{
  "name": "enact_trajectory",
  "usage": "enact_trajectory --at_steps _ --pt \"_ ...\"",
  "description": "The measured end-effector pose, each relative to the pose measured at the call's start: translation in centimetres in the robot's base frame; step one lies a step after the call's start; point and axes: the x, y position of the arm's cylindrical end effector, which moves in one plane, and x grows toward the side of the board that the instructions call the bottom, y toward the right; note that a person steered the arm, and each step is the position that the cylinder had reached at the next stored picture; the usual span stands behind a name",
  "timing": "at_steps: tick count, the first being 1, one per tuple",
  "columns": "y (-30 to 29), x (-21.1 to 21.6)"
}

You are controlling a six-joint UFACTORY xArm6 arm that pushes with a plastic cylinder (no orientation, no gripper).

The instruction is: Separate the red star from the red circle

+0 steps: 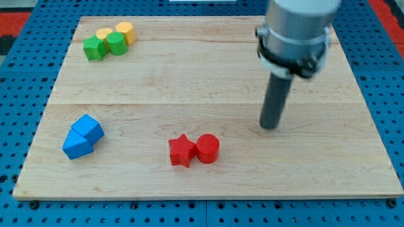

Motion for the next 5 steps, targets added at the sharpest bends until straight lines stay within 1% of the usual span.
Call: enact_trajectory --at_steps 1,2,3,4,5 --pt "-3.4 2.2" --pt "-9.6 3.3" --pt "-12.8 5.9" --pt "-17.3 3.8" --pt "-20.8 0.3"
